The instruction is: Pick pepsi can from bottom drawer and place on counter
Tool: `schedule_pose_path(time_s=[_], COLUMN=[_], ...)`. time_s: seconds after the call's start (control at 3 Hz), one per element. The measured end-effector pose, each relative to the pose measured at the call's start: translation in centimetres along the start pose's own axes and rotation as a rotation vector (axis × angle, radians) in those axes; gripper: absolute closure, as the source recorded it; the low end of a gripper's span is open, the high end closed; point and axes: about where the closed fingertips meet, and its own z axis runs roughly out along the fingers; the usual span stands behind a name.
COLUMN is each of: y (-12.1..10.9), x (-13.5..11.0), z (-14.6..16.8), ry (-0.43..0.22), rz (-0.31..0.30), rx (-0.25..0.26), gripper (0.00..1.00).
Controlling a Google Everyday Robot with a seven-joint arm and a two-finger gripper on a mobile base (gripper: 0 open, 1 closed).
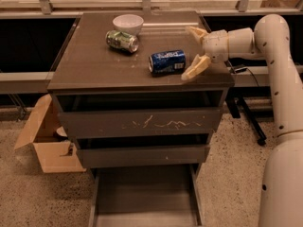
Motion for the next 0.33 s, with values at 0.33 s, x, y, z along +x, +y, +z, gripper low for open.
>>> schedule_pose_path(time_s=[0.33], y=[-0.35], x=[-0.67], z=[-0.67], ry=[-0.023], rz=[-0.028], rx=[0.027], gripper=[0.00])
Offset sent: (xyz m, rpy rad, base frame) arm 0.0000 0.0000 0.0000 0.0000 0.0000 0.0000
